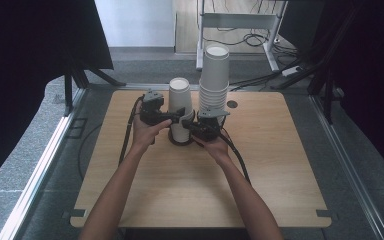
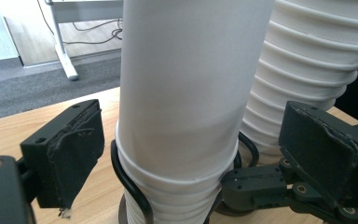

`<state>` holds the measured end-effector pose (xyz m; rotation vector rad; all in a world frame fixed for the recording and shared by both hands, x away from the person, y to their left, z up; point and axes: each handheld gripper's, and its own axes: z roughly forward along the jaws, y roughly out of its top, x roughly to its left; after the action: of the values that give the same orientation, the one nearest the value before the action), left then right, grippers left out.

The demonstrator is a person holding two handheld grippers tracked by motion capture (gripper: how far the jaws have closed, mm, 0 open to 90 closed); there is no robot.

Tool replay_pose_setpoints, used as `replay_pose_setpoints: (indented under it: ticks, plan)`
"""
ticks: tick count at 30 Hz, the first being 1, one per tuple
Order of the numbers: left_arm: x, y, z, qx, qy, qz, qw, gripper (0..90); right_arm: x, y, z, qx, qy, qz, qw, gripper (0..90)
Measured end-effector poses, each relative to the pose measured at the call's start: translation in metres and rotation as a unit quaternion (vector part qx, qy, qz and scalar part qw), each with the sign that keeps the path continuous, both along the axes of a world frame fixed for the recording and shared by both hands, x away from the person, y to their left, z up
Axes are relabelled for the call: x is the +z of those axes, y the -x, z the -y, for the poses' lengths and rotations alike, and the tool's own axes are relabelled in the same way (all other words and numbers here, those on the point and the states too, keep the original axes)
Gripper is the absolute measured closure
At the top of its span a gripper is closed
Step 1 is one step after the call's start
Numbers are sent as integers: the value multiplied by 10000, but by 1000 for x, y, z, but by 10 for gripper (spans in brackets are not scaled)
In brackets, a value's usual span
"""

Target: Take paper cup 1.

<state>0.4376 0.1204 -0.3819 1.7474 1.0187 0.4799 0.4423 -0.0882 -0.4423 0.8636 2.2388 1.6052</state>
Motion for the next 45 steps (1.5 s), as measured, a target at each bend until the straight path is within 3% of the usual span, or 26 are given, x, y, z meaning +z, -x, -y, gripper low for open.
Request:
replay_pose_setpoints:
  ticks: [5, 15, 20, 26, 36, 40, 45]
  plan:
    - [-1, -5, 2, 5, 9, -17, 10000, 57, 1, 0, -1, 10, -11, 13, 10000, 896]
    - [-7, -12, 4, 21, 23, 171, 9998, 53, 1, -1, -1, 61, 19, -43, 10000, 896]
    - [-15, -17, 9, 36, -73, 133, 9999, 49, 0, -1, -2, 80, 43, -33, 10000, 896]
    - [-20, -22, 12, 57, 15, 176, 9998, 48, 0, -2, -2, 115, 84, -26, 9999, 897]
    - [-23, -37, 17, -70, -76, 34, 9999, 50, 0, -2, -3, 112, 85, -44, 9999, 896]
    - [-27, -40, 20, -74, -4, 21, 10000, 63, 1, -2, -3, 122, 110, -41, 9999, 896]
    - [-28, -40, 22, -57, -2, 105, 9999, 91, 1, -2, -3, 131, 135, -30, 9998, 894]
